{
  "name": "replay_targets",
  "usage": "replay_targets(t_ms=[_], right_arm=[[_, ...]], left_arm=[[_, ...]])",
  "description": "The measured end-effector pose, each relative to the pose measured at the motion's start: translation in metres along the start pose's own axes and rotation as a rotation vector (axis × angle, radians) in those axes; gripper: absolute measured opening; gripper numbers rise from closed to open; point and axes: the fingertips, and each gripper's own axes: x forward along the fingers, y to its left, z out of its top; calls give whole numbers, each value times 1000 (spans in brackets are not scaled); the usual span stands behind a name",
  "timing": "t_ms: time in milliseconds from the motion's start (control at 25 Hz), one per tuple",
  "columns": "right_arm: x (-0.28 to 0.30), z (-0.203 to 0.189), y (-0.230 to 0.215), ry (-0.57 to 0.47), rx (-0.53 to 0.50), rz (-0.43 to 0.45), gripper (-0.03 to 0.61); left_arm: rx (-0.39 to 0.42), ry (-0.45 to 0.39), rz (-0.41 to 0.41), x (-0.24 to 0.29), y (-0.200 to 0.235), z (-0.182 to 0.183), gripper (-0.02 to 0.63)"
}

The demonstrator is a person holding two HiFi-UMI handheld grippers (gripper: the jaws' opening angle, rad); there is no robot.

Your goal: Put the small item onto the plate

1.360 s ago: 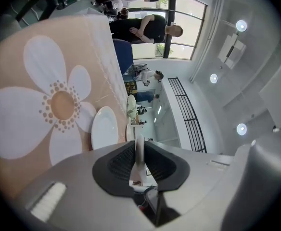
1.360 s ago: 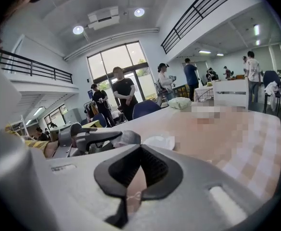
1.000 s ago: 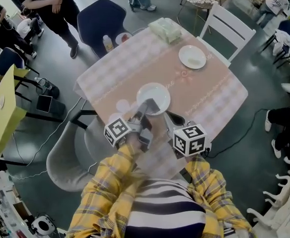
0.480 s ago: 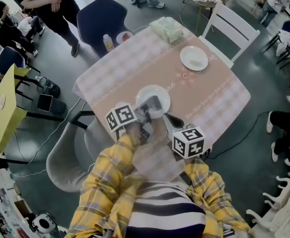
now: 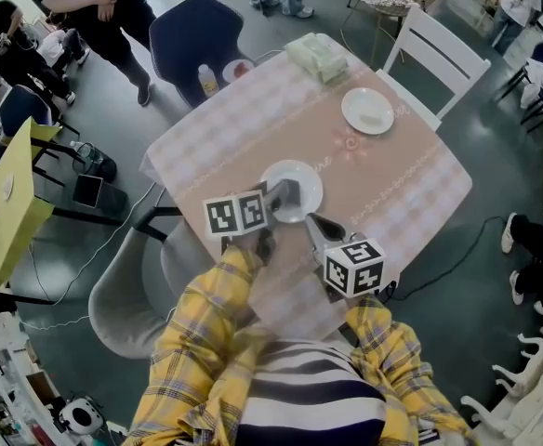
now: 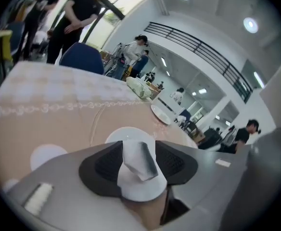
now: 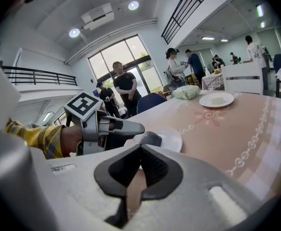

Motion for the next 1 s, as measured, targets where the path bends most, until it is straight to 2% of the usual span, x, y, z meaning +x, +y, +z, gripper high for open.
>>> replay_targets(t_ms=[80, 120, 200, 280, 400, 600, 800, 1000], right_arm=[[-1, 0, 1, 0, 0, 2, -5], [-1, 0, 2, 0, -1, 2, -5], [-2, -2, 3, 3, -2, 3, -5], [-5, -4, 4, 3, -2, 2, -5], [-12, -8, 4, -3, 10, -10, -5], [-29, -12, 8, -32, 32, -50, -5], [-42, -27, 26, -58, 56, -105, -5], [-42, -53, 73, -58, 56, -154, -5]], left_arm=[[161, 17, 64, -3, 4, 2, 210], [216, 13, 90, -6, 5, 4, 210], [251, -24, 111, -14, 7, 11, 204], [217, -79, 88, -26, 5, 14, 144], [184, -147, 33, -47, -6, 7, 3], [146, -201, -92, -89, -26, -21, 2], [103, -167, -184, -128, -27, -61, 2], [97, -129, -241, -166, -20, -89, 2]])
